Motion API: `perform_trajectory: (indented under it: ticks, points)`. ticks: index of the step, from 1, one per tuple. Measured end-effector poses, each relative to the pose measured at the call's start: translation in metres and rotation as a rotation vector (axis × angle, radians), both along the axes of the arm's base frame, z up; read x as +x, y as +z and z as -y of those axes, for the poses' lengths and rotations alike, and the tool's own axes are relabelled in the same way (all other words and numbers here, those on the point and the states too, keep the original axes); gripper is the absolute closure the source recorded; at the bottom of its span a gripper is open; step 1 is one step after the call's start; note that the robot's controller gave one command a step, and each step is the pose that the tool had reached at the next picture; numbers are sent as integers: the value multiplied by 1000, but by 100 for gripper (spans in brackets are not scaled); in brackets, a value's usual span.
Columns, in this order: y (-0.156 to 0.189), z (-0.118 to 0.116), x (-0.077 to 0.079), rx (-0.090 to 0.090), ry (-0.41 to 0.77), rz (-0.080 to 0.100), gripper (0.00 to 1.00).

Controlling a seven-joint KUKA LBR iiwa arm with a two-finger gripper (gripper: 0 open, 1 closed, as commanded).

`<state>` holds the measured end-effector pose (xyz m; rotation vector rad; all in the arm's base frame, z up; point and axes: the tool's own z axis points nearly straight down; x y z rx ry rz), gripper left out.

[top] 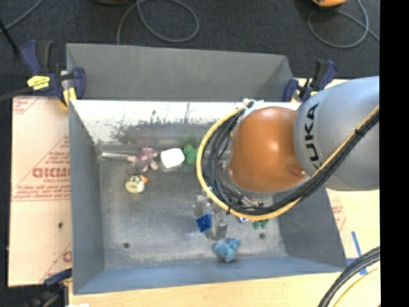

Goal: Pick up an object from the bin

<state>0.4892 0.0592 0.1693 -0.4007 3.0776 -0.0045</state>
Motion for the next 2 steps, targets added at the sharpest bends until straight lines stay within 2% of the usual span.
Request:
perform_trajectory:
  ticks: [1,2]
  points:
    - [19,5,-6,-4,-19,-31,100]
    - [0,17,18,0,-22,3,100]
